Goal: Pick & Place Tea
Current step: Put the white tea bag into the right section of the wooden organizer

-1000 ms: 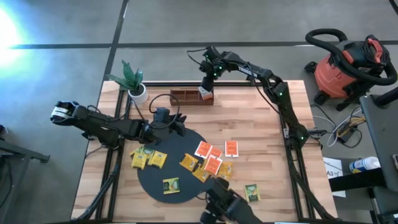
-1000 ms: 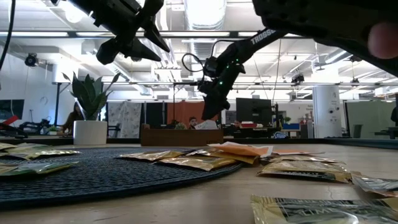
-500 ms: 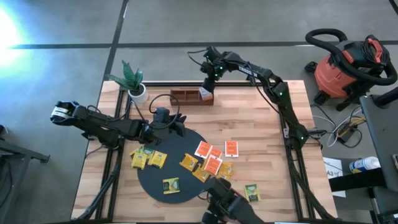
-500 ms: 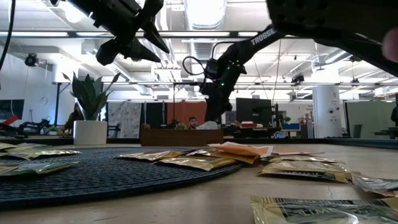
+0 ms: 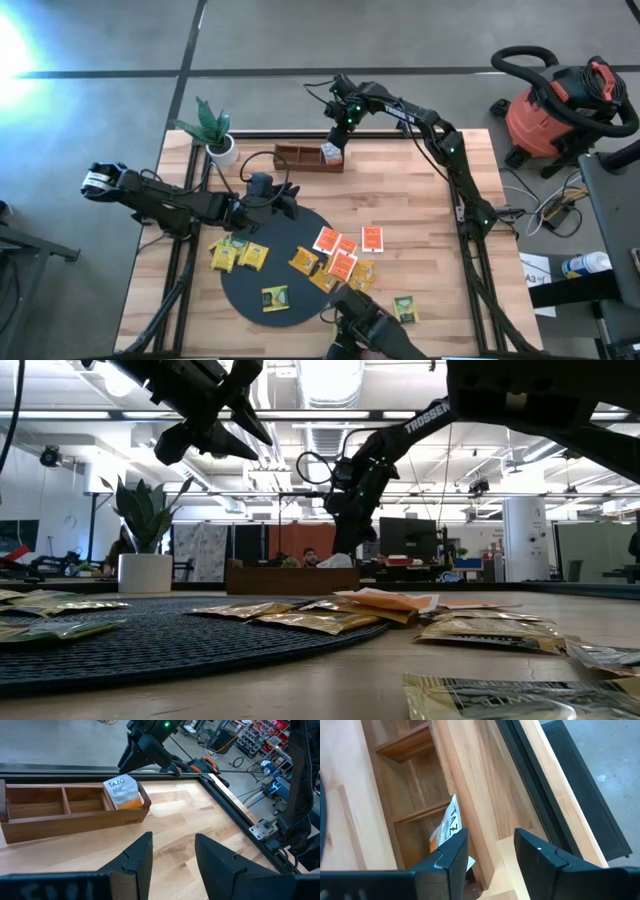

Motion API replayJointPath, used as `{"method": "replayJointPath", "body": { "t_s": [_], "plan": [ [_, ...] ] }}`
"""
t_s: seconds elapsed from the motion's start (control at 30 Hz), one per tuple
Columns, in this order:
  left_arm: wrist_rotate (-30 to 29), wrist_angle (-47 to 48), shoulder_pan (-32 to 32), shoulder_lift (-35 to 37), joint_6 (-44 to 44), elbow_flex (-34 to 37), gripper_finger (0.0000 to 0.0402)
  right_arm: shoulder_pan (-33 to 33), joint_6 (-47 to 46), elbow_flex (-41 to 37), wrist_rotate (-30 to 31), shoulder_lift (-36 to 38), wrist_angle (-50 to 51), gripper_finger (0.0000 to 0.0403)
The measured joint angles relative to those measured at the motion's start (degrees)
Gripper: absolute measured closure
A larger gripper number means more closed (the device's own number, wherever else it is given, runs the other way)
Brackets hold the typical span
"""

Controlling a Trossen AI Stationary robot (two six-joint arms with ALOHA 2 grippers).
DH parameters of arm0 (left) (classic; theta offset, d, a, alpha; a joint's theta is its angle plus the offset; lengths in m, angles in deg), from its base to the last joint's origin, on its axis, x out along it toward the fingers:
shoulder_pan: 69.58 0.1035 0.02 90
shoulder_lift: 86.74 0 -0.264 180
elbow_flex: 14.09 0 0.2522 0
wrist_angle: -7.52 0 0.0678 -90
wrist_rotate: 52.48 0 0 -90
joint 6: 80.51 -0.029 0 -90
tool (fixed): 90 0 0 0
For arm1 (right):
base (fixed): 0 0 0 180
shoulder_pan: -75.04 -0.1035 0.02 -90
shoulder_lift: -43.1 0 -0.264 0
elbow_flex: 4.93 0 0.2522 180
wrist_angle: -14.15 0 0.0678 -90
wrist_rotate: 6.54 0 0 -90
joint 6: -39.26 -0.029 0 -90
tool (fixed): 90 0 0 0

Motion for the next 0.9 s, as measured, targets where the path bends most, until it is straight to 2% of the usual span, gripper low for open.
{"method": "replayJointPath", "body": {
  "t_s": [0.9],
  "plan": [
    [0.0, 0.0, 0.0, 0.0, -1.4, 0.0, 0.0260, 0.1, -3.5, 0.1, -4.7, -0.7, 0.0, 0.0248]
  ]
}}
